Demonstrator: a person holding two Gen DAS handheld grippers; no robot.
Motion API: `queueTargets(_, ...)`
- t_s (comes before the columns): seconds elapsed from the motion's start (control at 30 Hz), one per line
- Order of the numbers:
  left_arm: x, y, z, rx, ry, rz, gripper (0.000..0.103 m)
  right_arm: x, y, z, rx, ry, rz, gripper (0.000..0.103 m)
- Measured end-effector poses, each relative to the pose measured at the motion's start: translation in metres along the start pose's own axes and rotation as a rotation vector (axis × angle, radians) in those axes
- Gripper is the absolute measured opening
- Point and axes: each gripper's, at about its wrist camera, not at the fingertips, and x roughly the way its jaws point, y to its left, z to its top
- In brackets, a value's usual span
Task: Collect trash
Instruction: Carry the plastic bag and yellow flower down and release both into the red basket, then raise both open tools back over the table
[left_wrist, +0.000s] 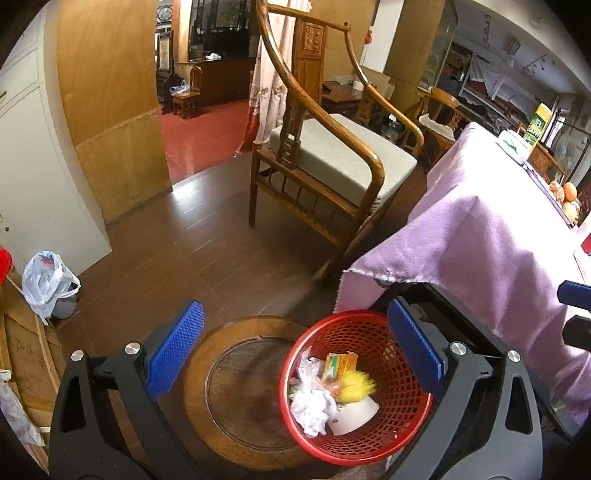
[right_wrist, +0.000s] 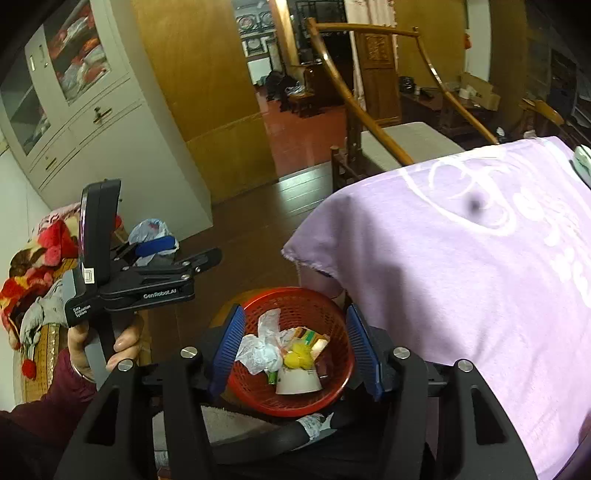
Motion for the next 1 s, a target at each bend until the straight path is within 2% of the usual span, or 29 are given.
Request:
queueTargets(0.1, -0.001, -0.009, 0.001, 0.015, -0.001, -0.014, 0.096, -0.009, -0.007, -0.005, 0.015, -0.024, -0.021, 0.058)
queueTargets(0.23, -0.006, -0.027, 0.001, 0.048, -0.008, -0.033, 0.096, -0.023, -0.020, -0.013, 0.039, -0.066, -0.065, 0.067)
queueTargets(0.5, -0.021, -0.078, 0.002, 0.133, -0.031, -0.086, 0.096, -0.078, -0.060, -0.044, 0.120, -0.193, -0.182, 0.076)
queueTargets(0.73, -0.037, -0.147, -0.001, 0.246, -0.043, -0.152, 0.096, -0.138, -0.115, -0.086, 0.239, -0.316, -0.292, 0.085)
queueTargets(1.0, -0.039, -0.253, -0.010, 0.416, -0.010, -0.241, 0.096, -0.202, -0.197, -0.157, 0.426, -0.430, -0.496, 0.088)
